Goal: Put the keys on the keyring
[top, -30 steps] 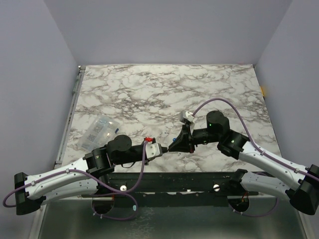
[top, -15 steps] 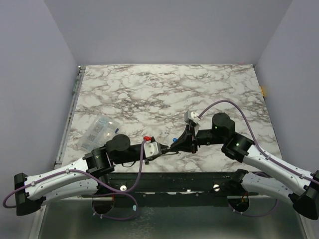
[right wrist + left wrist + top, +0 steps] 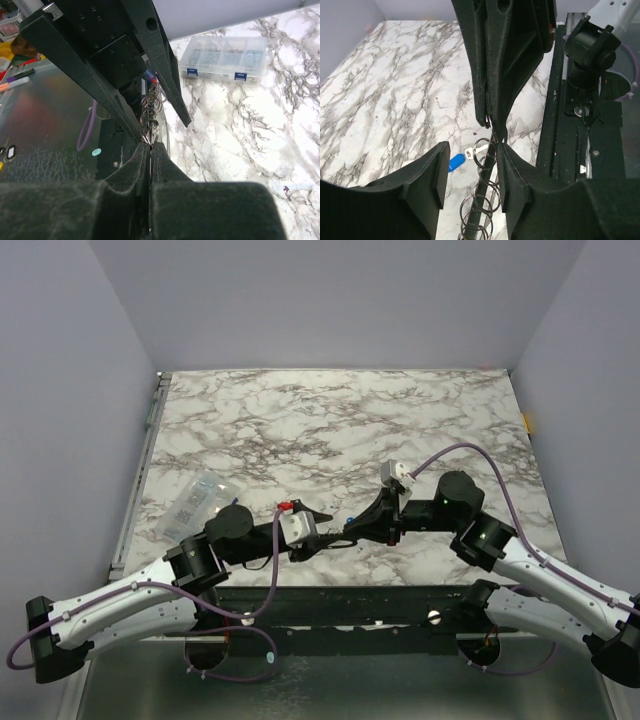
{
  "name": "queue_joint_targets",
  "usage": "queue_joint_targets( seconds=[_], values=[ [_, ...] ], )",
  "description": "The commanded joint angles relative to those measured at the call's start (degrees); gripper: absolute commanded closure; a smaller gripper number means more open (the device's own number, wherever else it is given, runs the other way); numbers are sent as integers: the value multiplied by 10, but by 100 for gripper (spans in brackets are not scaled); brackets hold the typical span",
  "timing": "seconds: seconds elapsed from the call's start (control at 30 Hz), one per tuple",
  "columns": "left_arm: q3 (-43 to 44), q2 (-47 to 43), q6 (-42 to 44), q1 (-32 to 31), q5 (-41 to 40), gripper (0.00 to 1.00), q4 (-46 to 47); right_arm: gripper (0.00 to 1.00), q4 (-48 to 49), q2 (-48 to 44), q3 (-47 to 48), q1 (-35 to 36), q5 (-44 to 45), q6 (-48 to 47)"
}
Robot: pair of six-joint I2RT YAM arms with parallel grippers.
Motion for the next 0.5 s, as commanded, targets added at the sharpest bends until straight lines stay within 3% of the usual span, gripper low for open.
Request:
queue_joint_targets(
  seconds=[0.0, 0.13, 0.3, 0.47],
  values=[
    [-2, -10, -28, 15, -36, 50, 45, 99, 28, -9, -6, 6, 18, 6],
    [-6, -42, -50, 26, -75, 36, 66, 99, 17, -19, -7, 5, 72, 5],
    [-24, -95, -57, 37, -45, 24, 94, 99, 5, -30, -8, 5, 129, 3],
    [-47, -112, -58, 38, 15, 23, 124, 99, 15, -36, -12, 5, 137, 12]
  ],
)
